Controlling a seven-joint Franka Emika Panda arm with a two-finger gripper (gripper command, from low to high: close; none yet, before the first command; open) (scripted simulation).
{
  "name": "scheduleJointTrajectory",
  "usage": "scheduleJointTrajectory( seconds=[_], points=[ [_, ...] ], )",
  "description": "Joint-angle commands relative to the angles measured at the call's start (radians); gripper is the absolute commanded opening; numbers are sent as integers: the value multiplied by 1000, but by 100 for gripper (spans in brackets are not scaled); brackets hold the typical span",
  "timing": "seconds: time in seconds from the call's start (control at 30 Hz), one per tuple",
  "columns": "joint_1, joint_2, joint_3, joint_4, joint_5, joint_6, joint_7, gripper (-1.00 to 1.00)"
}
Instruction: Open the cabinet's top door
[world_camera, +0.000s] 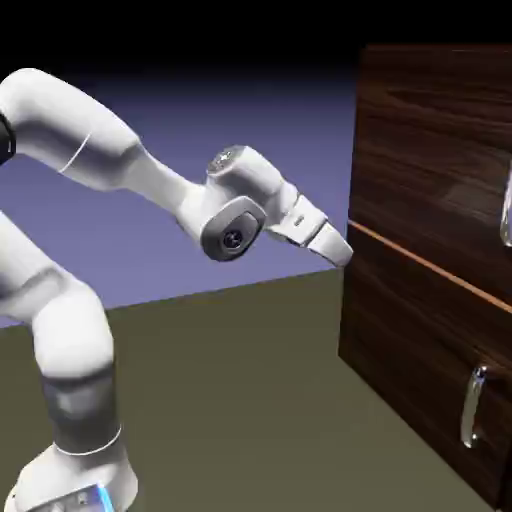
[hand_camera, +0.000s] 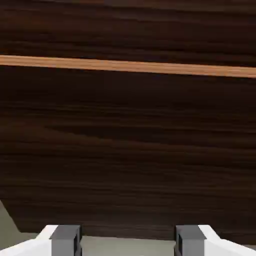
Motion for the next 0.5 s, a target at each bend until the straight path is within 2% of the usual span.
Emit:
scheduleJointTrajectory(
  seconds=[0.0, 0.47],
  points=[
    [20, -9, -24, 15, -44, 3, 26, 0],
    [299, -130, -363, 230, -653, 41, 392, 0]
  ],
)
